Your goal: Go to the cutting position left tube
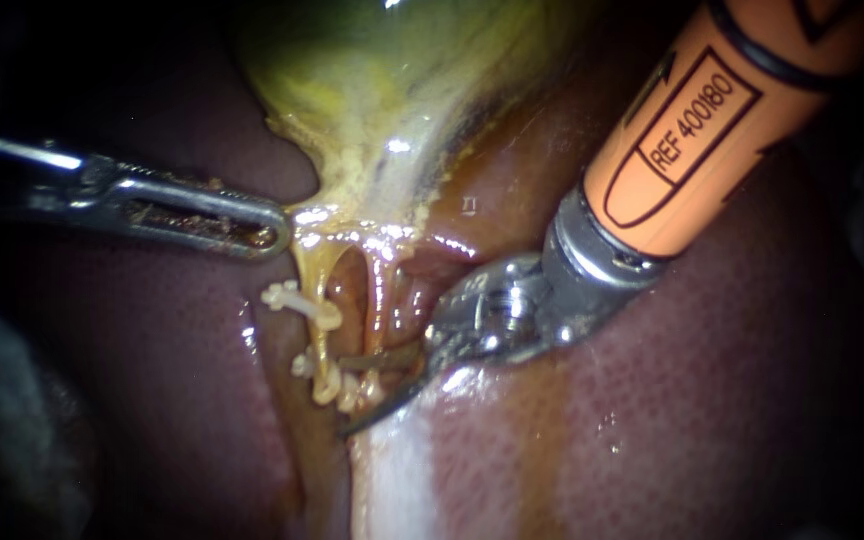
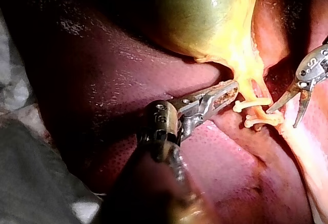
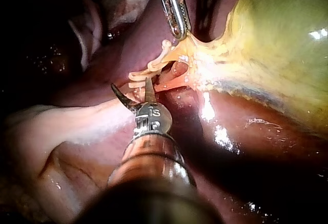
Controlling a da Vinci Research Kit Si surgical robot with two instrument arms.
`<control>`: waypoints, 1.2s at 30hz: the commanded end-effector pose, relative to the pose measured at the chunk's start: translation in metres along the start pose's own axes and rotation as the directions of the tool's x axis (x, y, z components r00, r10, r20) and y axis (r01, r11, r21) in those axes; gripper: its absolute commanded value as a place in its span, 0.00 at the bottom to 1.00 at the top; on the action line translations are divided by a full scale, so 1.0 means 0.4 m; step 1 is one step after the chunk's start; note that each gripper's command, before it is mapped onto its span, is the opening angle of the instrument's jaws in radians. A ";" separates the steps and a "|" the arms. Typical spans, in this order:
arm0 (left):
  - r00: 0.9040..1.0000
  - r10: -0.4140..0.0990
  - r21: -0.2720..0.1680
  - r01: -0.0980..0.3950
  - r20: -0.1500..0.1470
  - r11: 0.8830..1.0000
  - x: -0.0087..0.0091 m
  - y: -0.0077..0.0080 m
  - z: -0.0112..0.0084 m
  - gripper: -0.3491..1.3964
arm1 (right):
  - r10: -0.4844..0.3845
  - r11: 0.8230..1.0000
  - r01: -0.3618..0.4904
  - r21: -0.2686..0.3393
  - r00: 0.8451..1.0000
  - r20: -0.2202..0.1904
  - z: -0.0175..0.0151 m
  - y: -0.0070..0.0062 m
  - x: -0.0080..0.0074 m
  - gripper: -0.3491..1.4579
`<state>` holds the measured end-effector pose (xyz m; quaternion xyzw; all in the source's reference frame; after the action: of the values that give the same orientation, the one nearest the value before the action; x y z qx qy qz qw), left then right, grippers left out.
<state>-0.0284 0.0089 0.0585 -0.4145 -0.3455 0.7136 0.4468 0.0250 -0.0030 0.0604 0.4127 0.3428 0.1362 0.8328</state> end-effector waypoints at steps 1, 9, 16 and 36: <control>1.000 0.000 0.000 0.000 0.000 1.000 0.0000 0.0000 0.0000 0.00 | 0.000 1.000 0.000 0.000 1.000 0.000 0.0000 0.0000 0.0000 0.82; 1.000 0.000 0.000 0.000 0.000 1.000 0.0000 0.0000 0.0000 0.00 | 0.000 1.000 0.000 0.000 1.000 0.000 -0.0001 0.0000 -0.0001 0.82; 1.000 0.000 0.000 0.000 0.000 1.000 0.0000 0.0000 0.0000 0.00 | -0.001 1.000 0.001 0.002 1.000 0.000 -0.0011 0.0001 -0.0005 0.83; 1.000 0.000 0.000 0.000 0.000 1.000 0.0000 0.0000 0.0000 0.00 | 0.002 0.999 0.001 0.049 0.998 -0.057 -0.0059 0.0065 -0.0034 0.88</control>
<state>-0.0284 0.0089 0.0585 -0.4146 -0.3454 0.7136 0.4468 0.0224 -0.0005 0.0621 0.4277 0.3704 0.1395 0.8126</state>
